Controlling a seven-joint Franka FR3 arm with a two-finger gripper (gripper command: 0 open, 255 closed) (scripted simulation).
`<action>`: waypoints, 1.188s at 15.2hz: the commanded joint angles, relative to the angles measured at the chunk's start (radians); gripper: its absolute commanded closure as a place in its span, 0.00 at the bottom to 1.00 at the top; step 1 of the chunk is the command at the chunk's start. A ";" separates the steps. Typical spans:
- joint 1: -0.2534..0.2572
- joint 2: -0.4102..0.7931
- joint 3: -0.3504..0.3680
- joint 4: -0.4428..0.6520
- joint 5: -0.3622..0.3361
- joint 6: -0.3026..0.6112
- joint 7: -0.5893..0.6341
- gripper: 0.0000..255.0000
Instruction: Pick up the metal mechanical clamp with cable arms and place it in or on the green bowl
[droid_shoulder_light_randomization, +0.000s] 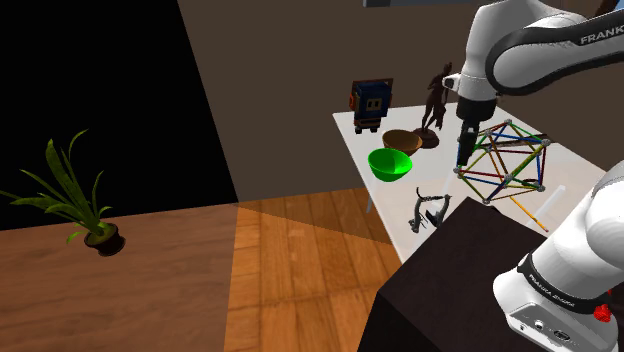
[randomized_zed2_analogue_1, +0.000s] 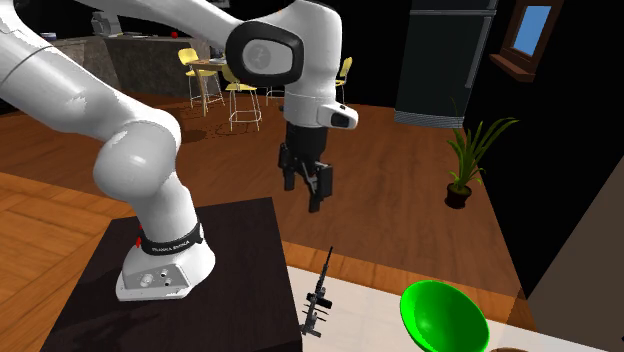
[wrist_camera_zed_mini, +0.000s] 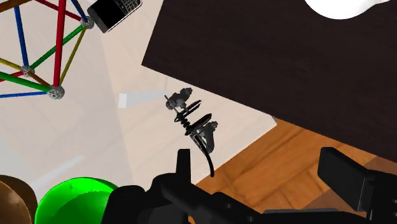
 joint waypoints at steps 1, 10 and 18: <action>-0.012 0.041 -0.038 -0.029 -0.032 0.070 -0.047 0.00; -0.019 0.423 -0.200 -0.057 -0.118 0.470 -0.235 0.00; -0.001 0.753 -0.253 -0.017 -0.020 0.749 -0.409 0.00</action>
